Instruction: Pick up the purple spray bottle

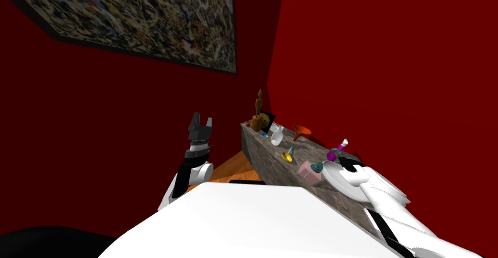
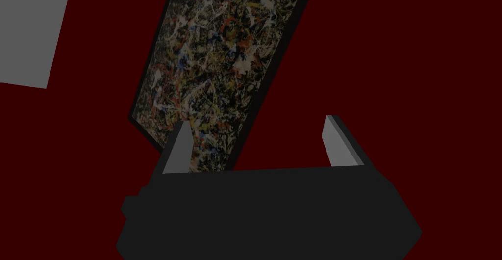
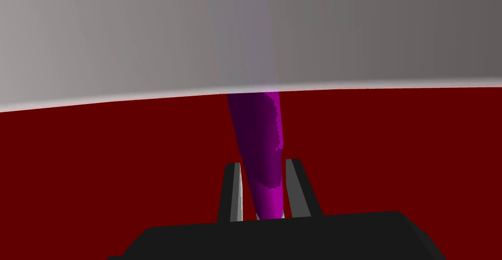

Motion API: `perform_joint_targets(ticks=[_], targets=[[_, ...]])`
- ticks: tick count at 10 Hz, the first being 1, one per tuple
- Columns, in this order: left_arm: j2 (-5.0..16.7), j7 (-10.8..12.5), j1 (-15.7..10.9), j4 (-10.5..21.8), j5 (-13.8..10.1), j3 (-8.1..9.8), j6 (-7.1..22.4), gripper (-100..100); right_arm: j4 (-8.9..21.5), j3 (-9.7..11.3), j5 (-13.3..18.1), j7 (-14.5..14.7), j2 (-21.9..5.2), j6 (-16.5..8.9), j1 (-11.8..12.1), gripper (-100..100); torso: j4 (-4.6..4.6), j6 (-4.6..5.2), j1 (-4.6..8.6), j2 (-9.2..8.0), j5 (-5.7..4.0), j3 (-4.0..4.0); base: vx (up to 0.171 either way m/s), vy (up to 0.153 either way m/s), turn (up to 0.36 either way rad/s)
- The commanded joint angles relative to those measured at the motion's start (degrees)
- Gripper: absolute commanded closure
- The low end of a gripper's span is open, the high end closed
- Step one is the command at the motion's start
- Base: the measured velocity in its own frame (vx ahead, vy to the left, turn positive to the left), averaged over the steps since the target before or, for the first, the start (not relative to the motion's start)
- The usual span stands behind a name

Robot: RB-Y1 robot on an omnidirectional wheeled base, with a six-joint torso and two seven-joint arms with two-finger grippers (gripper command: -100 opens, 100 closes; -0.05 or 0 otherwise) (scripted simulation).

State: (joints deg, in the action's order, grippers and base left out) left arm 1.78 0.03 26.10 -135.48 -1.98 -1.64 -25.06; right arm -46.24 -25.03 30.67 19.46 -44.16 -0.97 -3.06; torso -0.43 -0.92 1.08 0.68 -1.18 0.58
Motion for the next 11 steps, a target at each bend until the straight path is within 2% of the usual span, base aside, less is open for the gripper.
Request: perform_joint_targets(ticks=[1,2,3,4,6,7,8,10,11], targets=[[0.0,0.0,0.0,0.0,0.0,0.0,0.0,0,-2.9,-1.6,0.5,0.7,1.6,-0.6,1.0,100,0.0,0.0,0.0,0.0,0.0,0.0,-0.008,-0.009,0.029],[0.0,0.0,0.0,0.0,0.0,0.0,0.0,0,-4.9,-3.6,-0.3,2.3,3.8,-3.8,3.6,100,-0.08,0.08,-0.18,0.29,0.01,0.18,-0.076,-0.087,0.262],[0.0,0.0,0.0,0.0,0.0,0.0,0.0,0,-5.7,-4.5,-0.3,2.3,4.7,-4.0,4.5,100,-0.13,-0.06,0.14,0.22,-0.19,0.18,-0.078,-0.089,0.269],[0.0,0.0,0.0,0.0,0.0,0.0,0.0,0,-5.7,-4.5,-0.3,2.3,4.7,-4.0,4.5,100,-0.25,0.01,0.33,0.3,-0.52,0.27,-0.014,-0.016,0.049],[0.0,0.0,0.0,0.0,0.0,0.0,0.0,0,-8.5,-4.5,-0.3,2.3,4.7,-4.0,4.5,100,-0.33,0.15,0.2,0.58,-0.55,0.44,0.011,0.012,-0.037],[0.0,0.0,0.0,0.0,0.0,0.0,0.0,0,-9.0,-4.5,-0.3,2.3,4.7,-4.0,4.5,100,-0.31,0.08,0.19,0.61,-0.51,0.45,-0.006,-0.006,0.019],[0.0,0.0,0.0,0.0,0.0,0.0,0.0,0,-11.3,-7.2,-1.2,3.9,7.3,-6.9,7.4,100,-0.3,0.05,0.2,0.59,-0.53,0.44,-0.078,-0.089,0.269],[0.0,0.0,0.0,0.0,0.0,0.0,0.0,0,-14.1,-7.5,-1.2,3.9,7.8,-7.3,8.1,100,-0.25,0.1,0.66,0.31,-0.68,0.27,-0.055,-0.062,0.189],[0.0,0.0,0.0,0.0,0.0,0.0,0.0,0,-14.6,-7.5,-1.2,3.9,7.8,-7.3,8.1,100,-0.25,0.11,0.46,0.43,-0.6,0.33,0.01,0.012,-0.035]])
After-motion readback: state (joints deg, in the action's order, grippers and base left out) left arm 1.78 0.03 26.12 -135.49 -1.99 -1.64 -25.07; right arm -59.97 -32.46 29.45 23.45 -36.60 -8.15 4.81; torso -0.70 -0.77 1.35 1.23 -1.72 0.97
